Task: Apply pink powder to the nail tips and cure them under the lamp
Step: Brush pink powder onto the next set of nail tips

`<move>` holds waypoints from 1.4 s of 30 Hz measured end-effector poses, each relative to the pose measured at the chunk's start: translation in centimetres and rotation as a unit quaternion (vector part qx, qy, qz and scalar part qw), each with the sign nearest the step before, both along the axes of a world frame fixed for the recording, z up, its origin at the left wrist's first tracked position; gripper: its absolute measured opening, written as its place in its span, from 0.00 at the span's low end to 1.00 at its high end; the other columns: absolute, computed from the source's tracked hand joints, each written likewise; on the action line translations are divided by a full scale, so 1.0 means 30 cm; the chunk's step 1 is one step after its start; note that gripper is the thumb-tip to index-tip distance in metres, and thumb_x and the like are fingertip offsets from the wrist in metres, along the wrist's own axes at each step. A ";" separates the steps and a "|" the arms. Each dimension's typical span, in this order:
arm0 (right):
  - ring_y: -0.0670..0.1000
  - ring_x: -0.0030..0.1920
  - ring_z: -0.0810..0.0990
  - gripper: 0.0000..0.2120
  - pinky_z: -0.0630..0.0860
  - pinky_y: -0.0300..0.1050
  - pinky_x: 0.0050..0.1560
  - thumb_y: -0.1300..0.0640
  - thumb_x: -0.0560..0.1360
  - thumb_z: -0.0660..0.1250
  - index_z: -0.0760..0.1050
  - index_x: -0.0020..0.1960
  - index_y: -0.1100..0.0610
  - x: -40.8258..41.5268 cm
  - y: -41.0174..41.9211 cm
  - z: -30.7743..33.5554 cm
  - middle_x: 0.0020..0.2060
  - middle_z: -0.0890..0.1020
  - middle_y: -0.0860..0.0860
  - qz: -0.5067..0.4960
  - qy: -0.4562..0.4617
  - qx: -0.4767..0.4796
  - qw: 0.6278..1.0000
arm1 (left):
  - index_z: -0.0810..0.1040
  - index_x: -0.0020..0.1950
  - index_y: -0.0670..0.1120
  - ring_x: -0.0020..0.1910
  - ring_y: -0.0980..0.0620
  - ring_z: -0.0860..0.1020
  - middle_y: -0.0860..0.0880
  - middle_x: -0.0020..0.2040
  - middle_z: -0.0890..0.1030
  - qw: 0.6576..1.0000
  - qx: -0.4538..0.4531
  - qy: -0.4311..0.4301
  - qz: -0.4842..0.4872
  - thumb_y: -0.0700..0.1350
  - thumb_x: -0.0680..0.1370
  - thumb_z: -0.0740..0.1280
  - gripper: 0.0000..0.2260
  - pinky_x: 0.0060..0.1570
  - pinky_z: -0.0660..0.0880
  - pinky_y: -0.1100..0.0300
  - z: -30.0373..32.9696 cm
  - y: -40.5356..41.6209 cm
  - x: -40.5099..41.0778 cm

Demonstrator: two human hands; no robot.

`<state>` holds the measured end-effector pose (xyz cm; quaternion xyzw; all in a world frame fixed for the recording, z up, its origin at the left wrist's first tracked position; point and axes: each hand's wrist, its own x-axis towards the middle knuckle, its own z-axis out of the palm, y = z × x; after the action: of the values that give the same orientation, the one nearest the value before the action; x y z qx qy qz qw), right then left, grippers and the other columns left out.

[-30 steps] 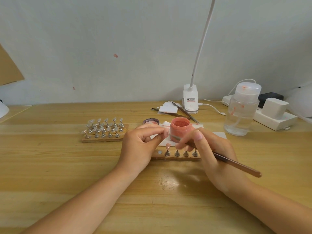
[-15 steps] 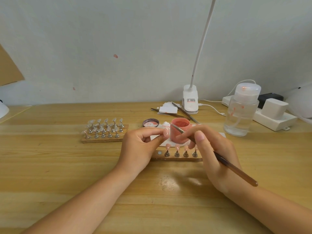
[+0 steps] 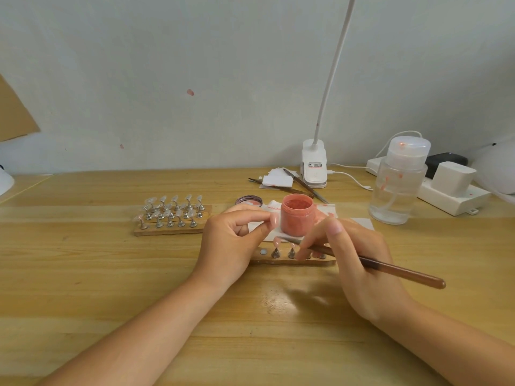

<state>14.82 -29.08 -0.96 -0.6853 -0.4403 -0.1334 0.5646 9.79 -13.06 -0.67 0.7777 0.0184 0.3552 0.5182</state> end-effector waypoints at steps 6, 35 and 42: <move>0.44 0.39 0.78 0.21 0.71 0.39 0.40 0.48 0.78 0.51 0.78 0.37 0.54 0.003 0.006 0.000 0.34 0.80 0.43 -0.014 -0.027 -0.022 0.999 | 0.81 0.36 0.53 0.20 0.59 0.60 0.59 0.38 0.79 1.000 -0.007 0.011 0.005 0.35 0.70 0.71 0.11 0.24 0.60 0.73 0.007 -0.003 -0.005; 0.43 0.36 0.75 0.23 0.70 0.42 0.38 0.48 0.80 0.50 0.80 0.38 0.55 0.005 0.003 -0.002 0.33 0.78 0.44 -0.066 -0.159 -0.030 0.985 | 0.81 0.37 0.54 0.20 0.59 0.60 0.57 0.38 0.76 1.000 -0.004 0.017 0.020 0.35 0.69 0.72 0.13 0.25 0.59 0.73 0.012 -0.010 -0.007; 0.42 0.36 0.75 0.23 0.69 0.40 0.37 0.50 0.80 0.51 0.80 0.37 0.56 0.008 0.005 -0.002 0.32 0.78 0.44 -0.065 -0.156 -0.022 0.985 | 0.81 0.35 0.55 0.20 0.59 0.62 0.60 0.35 0.77 1.000 -0.011 0.017 0.019 0.34 0.69 0.72 0.14 0.24 0.59 0.73 0.012 -0.011 -0.006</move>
<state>15.07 -28.94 -1.03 -0.6955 -0.4801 -0.2656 0.4639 9.62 -13.40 -0.30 0.7773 0.0460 0.3513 0.5199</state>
